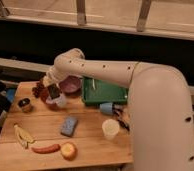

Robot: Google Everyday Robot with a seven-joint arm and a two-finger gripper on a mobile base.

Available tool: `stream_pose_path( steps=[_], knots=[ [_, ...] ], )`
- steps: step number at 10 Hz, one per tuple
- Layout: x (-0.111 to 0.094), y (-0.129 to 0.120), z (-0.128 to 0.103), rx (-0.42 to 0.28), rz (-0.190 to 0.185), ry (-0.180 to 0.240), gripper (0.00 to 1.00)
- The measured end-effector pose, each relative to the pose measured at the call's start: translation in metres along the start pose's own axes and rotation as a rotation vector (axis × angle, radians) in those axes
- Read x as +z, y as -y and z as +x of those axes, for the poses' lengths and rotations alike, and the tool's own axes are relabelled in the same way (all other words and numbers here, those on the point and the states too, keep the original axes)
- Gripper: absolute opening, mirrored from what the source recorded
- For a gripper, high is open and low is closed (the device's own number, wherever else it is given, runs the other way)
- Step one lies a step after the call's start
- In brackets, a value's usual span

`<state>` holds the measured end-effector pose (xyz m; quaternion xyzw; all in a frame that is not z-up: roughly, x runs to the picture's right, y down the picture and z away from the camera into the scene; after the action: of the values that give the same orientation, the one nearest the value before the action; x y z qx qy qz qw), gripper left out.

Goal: Place eraser in purple bowl

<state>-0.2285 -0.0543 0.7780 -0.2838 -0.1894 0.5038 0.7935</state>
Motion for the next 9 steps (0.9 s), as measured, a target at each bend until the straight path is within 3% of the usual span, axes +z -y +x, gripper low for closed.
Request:
stream_pose_path(
  steps=[2, 4, 6, 9],
  knots=[
    [-0.001, 0.021, -0.018, 0.009, 0.003, 0.000, 0.00],
    [-0.001, 0.049, -0.034, 0.022, -0.002, -0.031, 0.00],
    [0.003, 0.058, -0.043, 0.023, -0.021, -0.068, 0.00],
    [0.003, 0.064, -0.042, 0.027, -0.020, -0.077, 0.00]
  ],
)
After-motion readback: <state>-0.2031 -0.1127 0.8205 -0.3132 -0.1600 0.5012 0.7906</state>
